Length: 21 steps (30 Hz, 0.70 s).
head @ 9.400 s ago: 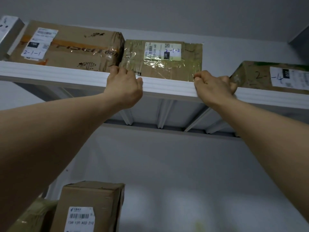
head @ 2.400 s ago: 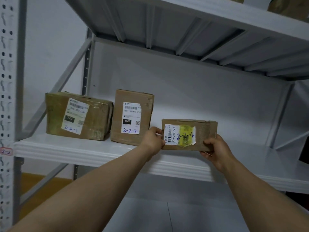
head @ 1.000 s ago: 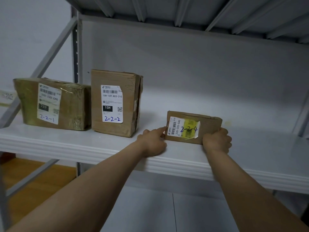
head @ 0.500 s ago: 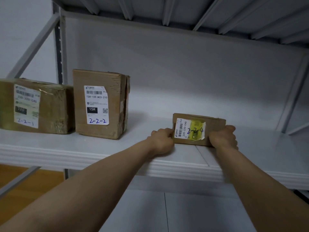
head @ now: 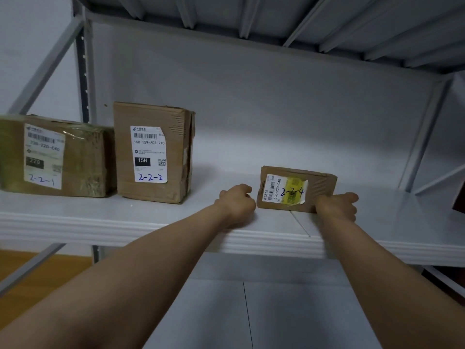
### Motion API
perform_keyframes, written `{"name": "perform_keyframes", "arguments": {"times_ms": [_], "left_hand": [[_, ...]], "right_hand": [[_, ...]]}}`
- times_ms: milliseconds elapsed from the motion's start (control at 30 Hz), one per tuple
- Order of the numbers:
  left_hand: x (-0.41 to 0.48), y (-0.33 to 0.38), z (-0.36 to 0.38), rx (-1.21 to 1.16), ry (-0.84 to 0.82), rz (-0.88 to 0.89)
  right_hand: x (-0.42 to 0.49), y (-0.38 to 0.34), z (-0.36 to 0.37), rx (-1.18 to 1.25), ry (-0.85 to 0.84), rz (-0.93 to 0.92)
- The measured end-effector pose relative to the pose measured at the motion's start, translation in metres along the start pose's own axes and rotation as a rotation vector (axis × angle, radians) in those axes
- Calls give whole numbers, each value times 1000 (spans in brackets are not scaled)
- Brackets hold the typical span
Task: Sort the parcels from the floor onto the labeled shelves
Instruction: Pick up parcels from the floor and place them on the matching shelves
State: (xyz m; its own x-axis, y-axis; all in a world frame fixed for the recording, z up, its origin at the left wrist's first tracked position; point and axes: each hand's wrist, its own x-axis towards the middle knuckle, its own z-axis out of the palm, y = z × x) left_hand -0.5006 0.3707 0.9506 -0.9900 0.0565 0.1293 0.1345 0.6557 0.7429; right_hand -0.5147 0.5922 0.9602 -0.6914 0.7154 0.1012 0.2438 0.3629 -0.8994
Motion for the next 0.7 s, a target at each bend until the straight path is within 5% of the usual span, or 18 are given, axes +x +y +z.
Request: {"name": "perform_keyframes", "arguments": {"times_ms": [433,700], "left_hand": [[-98,-48,-72,-159,58,189],[-204,-149,-146,-192,89,82]], "right_hand": [[-163,-23,31,-3,-151,-244],[-335,-19,72,14,-269,-406]]}}
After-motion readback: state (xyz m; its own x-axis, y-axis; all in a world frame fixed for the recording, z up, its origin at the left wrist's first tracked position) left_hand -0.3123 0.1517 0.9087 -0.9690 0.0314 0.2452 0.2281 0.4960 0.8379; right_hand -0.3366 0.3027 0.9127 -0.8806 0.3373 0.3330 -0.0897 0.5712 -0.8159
